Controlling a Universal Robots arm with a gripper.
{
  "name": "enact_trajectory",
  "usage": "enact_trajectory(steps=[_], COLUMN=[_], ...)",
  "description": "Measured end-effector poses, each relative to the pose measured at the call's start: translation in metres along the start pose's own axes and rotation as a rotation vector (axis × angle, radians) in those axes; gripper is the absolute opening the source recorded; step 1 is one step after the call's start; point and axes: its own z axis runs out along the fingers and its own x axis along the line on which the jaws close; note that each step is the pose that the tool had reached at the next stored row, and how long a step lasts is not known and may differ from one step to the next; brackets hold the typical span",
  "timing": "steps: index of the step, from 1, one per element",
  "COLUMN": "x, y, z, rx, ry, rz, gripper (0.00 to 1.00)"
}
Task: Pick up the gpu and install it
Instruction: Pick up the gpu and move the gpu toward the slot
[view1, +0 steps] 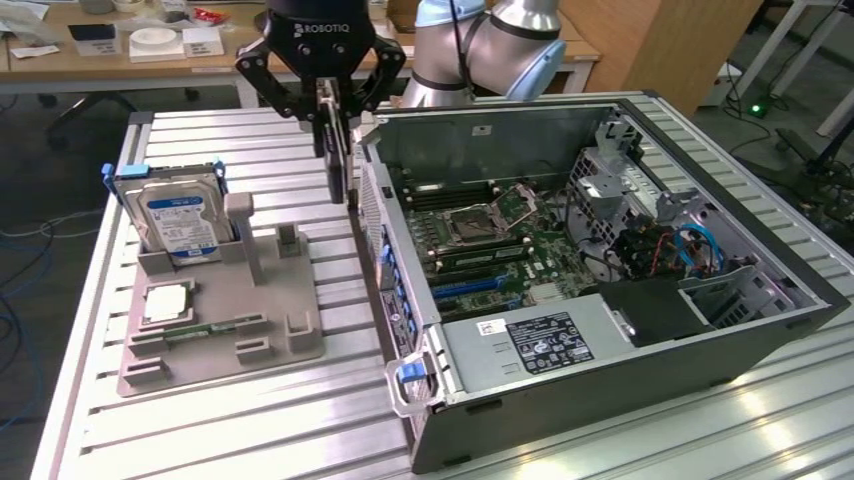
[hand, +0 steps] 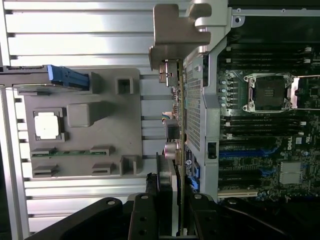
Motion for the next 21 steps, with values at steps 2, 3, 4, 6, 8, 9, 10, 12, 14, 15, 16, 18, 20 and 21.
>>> enact_trajectory(steps=[2,3,4,6,8,9,10,12,14,15,16,18,20,21], x=[-0.001,-0.002,-0.003,-0.004,-0.006,-0.007,-0.008,-0.01,-0.011,-0.012,-0.013,-0.015,-0.018,-0.019], y=[0.0,0.0001,0.0001,0.0002,0.0003,0.0003,0.0003,0.0004,0.0005,0.0005,0.0005,0.0006,0.0007,0.0007], z=[0.0001,0.0001,0.0001,0.0002,0.0002,0.0002,0.0003,0.0003,0.0004,0.0004,0.0005,0.0005,0.0006,0.0006], rx=[0.0,0.0,0.0,0.0,0.0,0.0,0.0,-0.0001,0.0,0.0,-0.0001,0.0,0.0,0.0], ry=[0.0,0.0,-0.0001,-0.0001,0.0,0.0,-0.0001,0.0,0.0,-0.0001,-0.0001,0.0,0.0,0.0], rz=[0.0,0.0,0.0,0.0,0.0,0.0,0.0,0.0,0.0,0.0,0.0,0.0,0.0,0.0], gripper=[0.28,0.28,0.28,0.28,0.28,0.28,0.28,0.28,0.28,0.28,0.28,0.28,0.28,0.28])
